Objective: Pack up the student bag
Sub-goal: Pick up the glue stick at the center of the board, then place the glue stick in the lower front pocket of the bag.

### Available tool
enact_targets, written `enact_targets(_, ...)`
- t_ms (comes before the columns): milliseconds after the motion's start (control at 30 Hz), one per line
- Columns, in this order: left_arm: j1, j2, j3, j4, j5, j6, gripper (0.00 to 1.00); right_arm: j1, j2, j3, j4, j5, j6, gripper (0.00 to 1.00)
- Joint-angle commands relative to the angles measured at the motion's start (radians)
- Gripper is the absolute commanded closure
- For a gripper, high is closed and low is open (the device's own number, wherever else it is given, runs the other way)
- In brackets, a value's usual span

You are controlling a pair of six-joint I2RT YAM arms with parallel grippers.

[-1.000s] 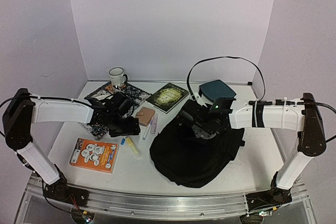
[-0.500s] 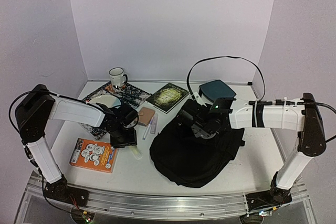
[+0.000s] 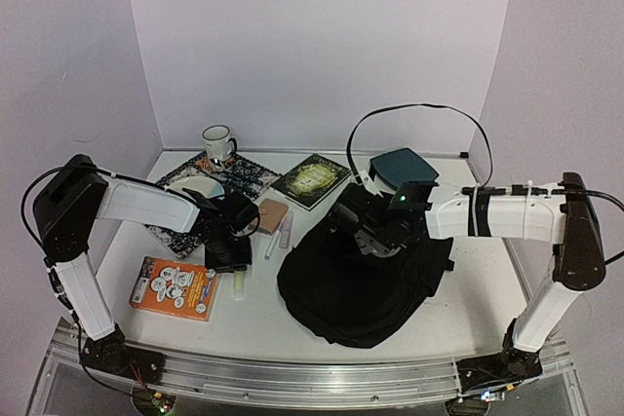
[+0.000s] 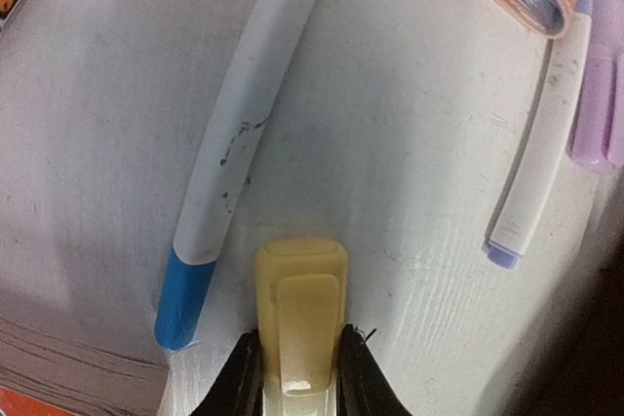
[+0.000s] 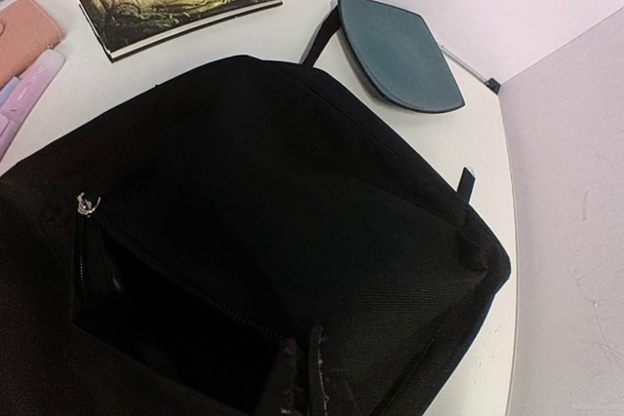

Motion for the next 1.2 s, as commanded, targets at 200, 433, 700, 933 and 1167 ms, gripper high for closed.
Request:
enact_targets(200,-0.006,-0.089,0.037,-0.009,0.066,0.034,1.00,0.004,-0.019,0.023,0.009,-0.017,-0.011,1.00)
enact_targets(433,-0.006,-0.177,0.106,0.048,0.134,0.042,1.00,0.005,-0.008,0.045,0.015,-0.048,0.007,1.00)
enact_targets(700,-0.012,-0.191,0.099,0.243,0.386,0.014,0.99,0.006,-0.012,0.076,0.024,-0.070,0.052,1.00)
enact_targets(933,-0.043,-0.103,0.144,0.356,0.548,-0.018,0.99,0.006,-0.016,0.098,0.038,-0.096,0.084,1.00)
enact_targets(1167,-0.097,0.020,0.223,0.364,0.634,-0.006,0.99,0.007,-0.021,0.099,0.062,-0.101,0.090,1.00)
